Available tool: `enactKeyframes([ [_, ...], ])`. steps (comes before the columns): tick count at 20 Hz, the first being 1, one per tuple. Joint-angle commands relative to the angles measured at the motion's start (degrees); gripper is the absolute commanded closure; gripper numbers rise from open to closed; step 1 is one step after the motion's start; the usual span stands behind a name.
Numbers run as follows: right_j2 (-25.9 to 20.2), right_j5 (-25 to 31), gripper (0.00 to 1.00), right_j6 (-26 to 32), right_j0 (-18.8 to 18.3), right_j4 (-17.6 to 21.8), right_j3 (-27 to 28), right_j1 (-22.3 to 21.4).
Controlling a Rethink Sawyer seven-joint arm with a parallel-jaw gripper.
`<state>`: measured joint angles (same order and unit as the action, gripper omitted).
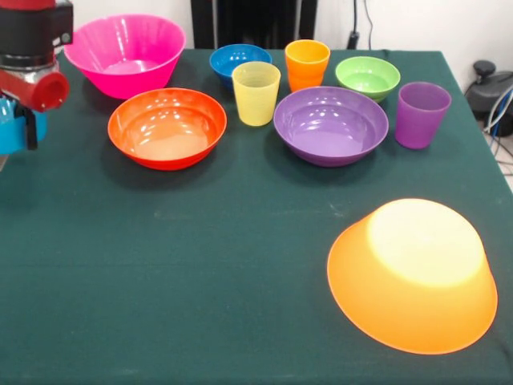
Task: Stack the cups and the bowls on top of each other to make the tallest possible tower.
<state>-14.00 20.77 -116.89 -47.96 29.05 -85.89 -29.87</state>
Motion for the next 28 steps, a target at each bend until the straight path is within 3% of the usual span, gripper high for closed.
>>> enactKeyframes([
  [1,-9.8,5.2,1.00,13.5,2.2,2.7,-2.2,-5.5],
  [13,-9.4,15.2,1.00,8.0,9.1,-0.3,-1.6,-11.9],
  [22,-7.5,18.3,1.00,1.6,15.9,-2.1,1.0,-10.2],
  [28,-4.5,24.3,1.00,-4.0,22.1,-5.0,3.5,-8.0],
])
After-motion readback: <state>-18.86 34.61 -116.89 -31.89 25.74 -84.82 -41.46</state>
